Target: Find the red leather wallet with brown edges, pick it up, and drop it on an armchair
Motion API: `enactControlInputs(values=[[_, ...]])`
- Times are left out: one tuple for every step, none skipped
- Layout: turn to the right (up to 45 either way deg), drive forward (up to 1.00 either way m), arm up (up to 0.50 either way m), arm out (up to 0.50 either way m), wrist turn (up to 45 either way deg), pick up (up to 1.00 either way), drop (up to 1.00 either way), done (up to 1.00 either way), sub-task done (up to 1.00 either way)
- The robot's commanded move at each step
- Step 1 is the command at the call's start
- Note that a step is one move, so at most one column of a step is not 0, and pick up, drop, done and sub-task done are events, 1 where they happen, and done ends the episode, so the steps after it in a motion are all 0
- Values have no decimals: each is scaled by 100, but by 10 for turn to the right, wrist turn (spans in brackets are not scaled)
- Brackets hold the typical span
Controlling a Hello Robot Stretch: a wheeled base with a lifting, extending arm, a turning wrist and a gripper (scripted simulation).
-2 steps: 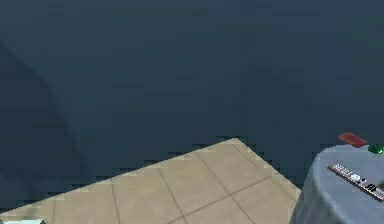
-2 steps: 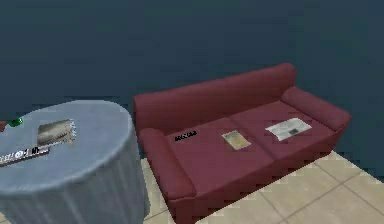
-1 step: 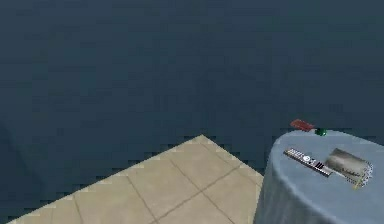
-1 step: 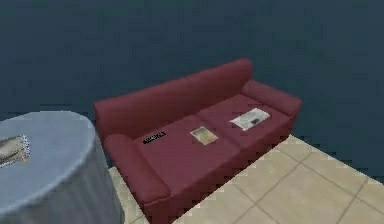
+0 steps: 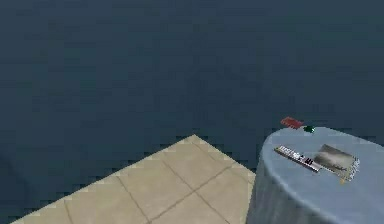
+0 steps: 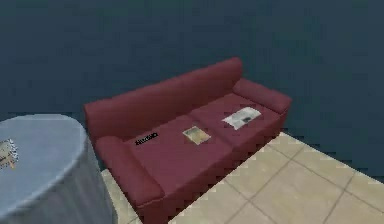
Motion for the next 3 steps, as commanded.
enactControlInputs(values=[[-450,0,0,0,0,0,0,0,0],[-120,0,0,0,0,0,0,0,0],[0,45,0,0,0,0,0,0,0]])
